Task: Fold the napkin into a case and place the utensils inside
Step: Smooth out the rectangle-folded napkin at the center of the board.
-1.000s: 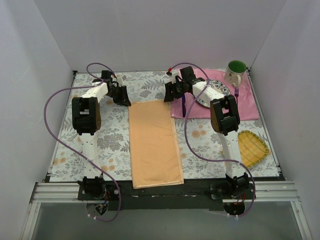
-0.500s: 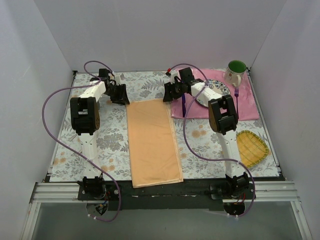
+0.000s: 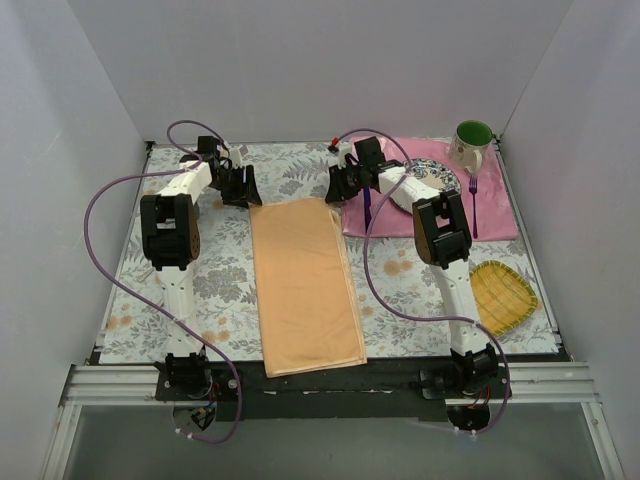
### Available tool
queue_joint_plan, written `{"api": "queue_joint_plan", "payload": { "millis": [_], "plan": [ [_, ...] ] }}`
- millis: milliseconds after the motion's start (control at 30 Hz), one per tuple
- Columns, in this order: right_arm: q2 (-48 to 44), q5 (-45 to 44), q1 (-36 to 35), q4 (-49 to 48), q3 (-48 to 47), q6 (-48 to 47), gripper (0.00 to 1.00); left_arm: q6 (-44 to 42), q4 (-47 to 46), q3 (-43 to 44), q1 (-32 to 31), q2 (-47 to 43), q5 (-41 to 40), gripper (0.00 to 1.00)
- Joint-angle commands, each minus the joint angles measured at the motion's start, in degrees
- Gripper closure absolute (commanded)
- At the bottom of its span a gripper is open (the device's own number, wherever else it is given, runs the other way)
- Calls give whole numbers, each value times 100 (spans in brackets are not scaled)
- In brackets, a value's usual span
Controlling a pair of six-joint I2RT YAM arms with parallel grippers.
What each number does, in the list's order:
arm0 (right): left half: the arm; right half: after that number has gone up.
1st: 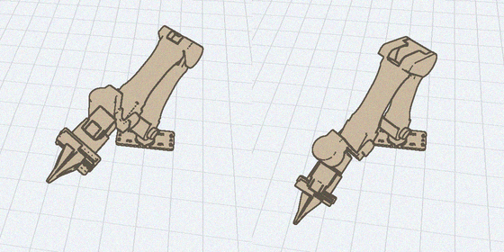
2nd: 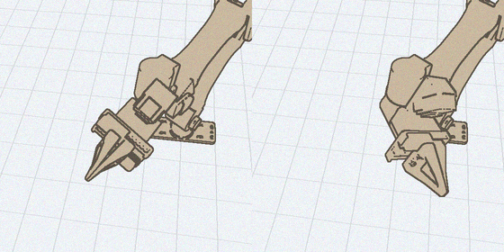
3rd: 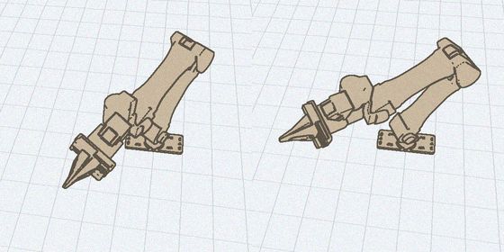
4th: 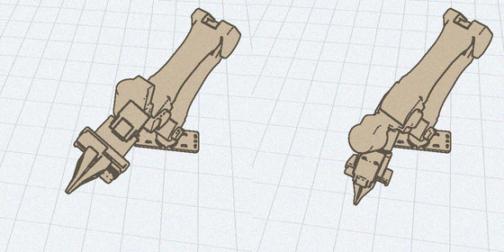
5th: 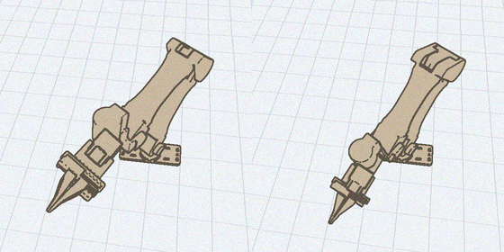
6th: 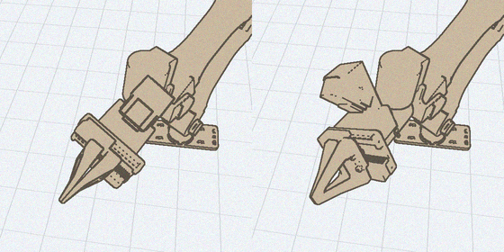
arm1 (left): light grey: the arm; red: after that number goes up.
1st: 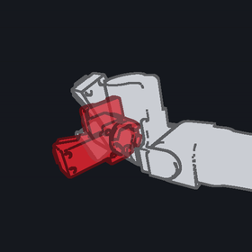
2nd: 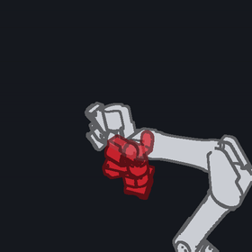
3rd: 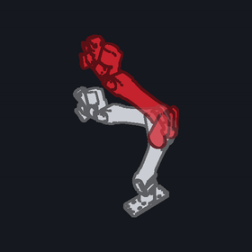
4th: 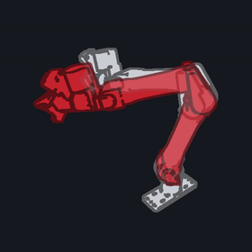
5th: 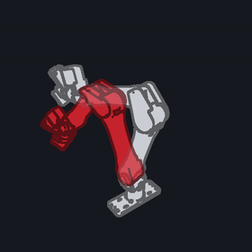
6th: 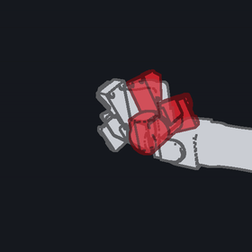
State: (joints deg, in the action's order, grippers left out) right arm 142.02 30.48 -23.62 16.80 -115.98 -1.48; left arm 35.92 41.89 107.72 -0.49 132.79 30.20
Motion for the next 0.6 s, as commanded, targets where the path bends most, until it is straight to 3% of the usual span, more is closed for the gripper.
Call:
{"api": "queue_joint_plan", "payload": {
  "millis": [0,200,567],
  "plan": [
    [169,186,-38,-36,-188,33,76,29,-40,74,40,-8,-172,45],
    [133,265,-20,8,-310,-19,99,170,-23,47,269,53,-23,44],
    [-165,283,191,-432,-311,104,99,29,-225,38,304,-96,241,44]
  ]
}}
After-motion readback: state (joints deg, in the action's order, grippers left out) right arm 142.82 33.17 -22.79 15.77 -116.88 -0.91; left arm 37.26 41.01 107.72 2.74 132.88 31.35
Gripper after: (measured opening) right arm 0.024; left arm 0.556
